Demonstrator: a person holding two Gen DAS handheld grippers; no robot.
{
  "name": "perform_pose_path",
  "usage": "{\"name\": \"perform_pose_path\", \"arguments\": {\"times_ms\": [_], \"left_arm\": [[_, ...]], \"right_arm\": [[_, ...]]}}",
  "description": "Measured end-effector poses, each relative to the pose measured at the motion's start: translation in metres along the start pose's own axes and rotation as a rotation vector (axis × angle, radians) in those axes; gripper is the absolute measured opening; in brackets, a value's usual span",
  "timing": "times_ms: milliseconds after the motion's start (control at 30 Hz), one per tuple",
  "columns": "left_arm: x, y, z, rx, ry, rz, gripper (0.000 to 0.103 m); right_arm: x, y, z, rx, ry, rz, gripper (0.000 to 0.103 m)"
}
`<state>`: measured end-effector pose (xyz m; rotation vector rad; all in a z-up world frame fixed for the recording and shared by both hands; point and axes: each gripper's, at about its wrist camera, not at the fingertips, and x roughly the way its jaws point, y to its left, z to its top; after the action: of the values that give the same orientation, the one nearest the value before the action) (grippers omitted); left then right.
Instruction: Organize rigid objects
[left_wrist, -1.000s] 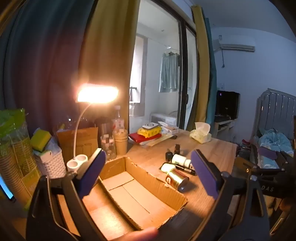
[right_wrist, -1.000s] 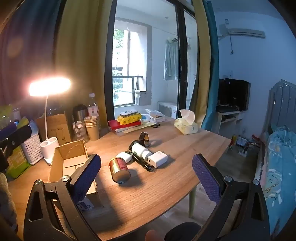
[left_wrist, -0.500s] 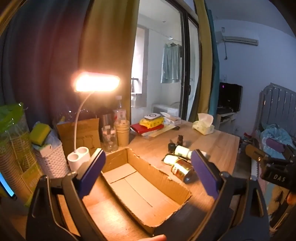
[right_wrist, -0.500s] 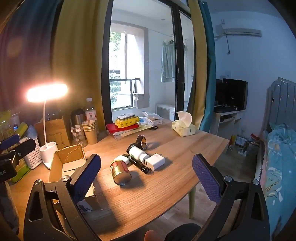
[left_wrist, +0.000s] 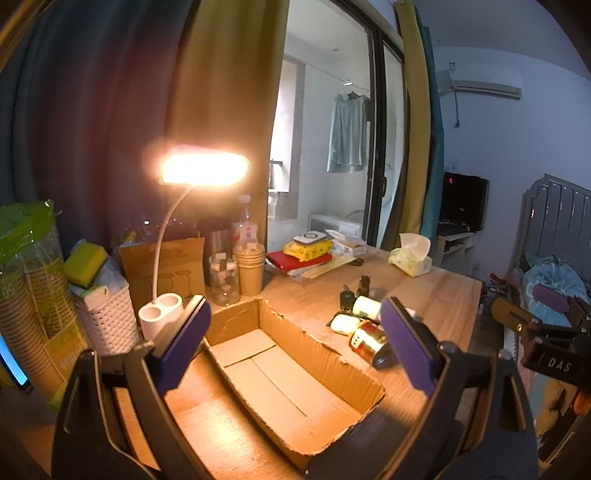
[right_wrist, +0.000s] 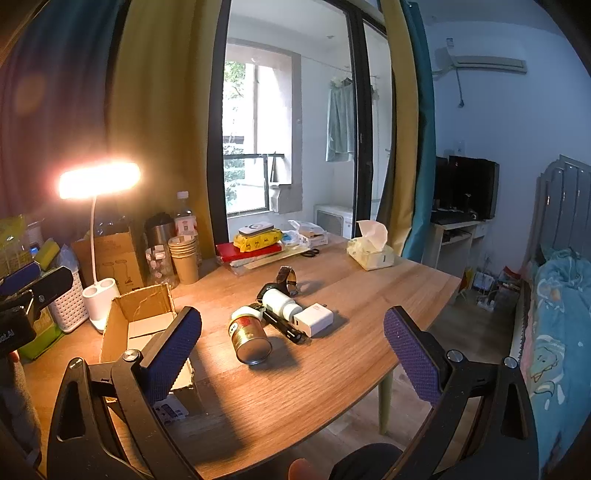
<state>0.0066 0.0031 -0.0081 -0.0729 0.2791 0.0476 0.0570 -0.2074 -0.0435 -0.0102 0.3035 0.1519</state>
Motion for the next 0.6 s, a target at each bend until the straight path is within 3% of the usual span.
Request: {"name": "perform_pose_path", "arguments": {"times_ms": [600], "left_arm": [[-0.0027, 0.0021, 0.0006, -0.028, -0.03, -0.019, 0.094]], "right_arm": [[0.0062, 0.0015, -0.0038, -0.005, 0.013, 0.003, 0.101]]}}
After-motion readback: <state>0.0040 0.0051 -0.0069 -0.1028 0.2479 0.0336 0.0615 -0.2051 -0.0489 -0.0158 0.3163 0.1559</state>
